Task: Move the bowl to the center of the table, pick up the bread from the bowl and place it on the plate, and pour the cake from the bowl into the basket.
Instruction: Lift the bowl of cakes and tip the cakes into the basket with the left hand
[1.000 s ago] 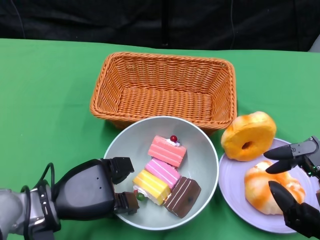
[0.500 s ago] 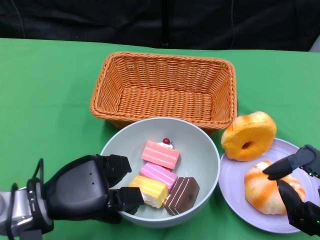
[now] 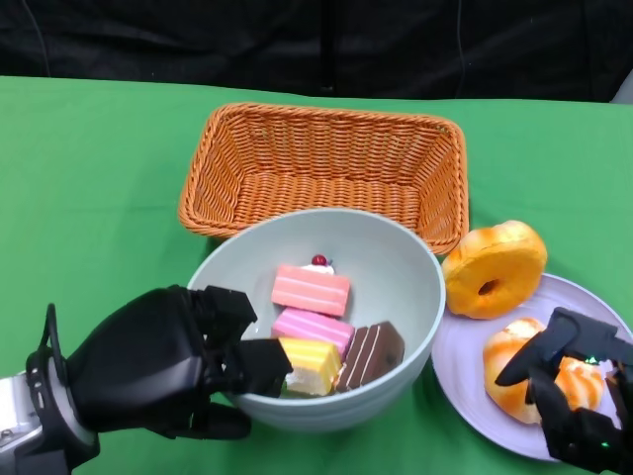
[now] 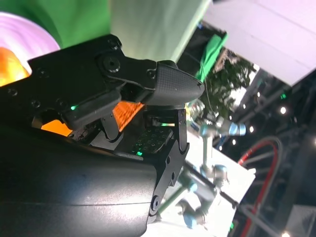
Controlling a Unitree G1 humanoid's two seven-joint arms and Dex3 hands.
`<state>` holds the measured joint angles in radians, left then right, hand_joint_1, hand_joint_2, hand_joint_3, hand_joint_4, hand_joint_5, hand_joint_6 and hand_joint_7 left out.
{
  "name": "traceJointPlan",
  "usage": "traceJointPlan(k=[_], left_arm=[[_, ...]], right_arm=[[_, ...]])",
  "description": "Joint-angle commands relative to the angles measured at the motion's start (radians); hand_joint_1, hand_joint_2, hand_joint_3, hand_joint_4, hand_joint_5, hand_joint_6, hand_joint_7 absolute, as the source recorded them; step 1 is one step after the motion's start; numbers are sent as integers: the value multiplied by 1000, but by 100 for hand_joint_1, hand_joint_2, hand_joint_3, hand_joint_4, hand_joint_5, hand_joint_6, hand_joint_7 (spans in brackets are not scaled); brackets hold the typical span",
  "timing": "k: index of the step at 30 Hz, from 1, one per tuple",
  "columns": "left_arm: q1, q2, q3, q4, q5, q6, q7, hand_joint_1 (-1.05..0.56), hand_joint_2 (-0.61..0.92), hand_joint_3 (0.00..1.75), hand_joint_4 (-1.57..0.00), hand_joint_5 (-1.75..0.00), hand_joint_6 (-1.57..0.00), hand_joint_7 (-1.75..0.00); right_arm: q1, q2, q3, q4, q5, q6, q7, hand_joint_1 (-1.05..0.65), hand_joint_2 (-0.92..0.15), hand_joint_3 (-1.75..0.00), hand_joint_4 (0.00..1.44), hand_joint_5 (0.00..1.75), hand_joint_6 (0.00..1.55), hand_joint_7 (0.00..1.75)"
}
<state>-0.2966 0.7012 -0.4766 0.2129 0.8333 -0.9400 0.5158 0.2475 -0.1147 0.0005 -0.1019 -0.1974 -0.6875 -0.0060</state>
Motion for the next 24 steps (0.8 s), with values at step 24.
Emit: traceJointPlan(k=[24], left_arm=[[22, -328, 202, -143, -858, 237, -634, -18, 22, 170, -106, -175, -88, -175]], right_arm=[[-16, -20, 111, 94, -95, 73, 32, -83, -46, -140, 108, 175, 91, 146]])
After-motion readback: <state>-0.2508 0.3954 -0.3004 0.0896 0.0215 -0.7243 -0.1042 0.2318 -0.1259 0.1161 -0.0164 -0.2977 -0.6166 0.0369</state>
